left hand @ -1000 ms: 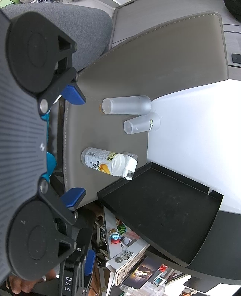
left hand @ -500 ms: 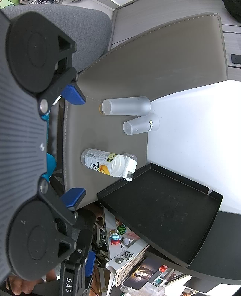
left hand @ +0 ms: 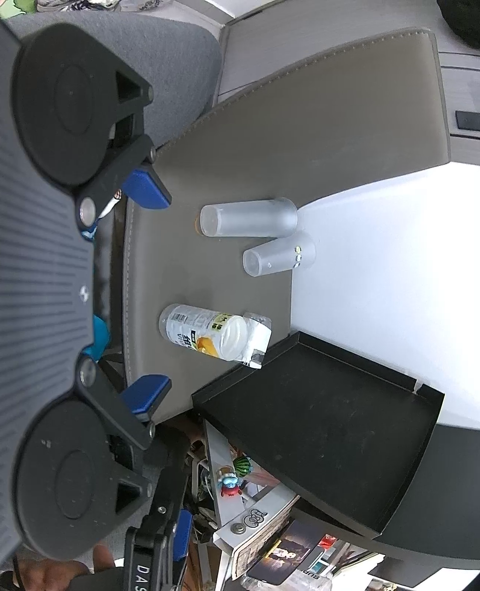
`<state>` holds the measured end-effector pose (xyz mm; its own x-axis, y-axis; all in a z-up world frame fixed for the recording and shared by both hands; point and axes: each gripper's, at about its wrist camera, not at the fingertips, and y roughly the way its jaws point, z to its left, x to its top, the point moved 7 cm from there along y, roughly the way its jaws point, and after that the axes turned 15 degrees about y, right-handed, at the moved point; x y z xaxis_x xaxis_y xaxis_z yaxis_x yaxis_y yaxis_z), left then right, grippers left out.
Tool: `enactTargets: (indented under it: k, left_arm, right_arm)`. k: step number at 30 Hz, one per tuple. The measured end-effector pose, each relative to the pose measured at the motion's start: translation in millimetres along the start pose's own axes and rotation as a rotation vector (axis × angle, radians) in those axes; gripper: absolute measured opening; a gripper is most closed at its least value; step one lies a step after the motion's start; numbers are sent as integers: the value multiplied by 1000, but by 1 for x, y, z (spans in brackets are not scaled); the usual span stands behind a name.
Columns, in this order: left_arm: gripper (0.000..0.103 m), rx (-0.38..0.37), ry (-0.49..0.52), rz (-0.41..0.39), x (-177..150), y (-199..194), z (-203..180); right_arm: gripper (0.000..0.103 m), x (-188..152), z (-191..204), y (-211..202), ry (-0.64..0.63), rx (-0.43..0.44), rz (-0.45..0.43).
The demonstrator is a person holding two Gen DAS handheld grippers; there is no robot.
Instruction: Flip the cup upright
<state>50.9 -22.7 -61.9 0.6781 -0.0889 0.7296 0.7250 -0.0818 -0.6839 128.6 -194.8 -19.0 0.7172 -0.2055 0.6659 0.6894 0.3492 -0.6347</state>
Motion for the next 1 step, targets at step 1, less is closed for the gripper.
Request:
enactTargets:
  k: [1]
  left_arm:
    - [96,-3,-1,-5,1,1,0]
  right_arm:
    - [103,0,0,1,3,-2,-2]
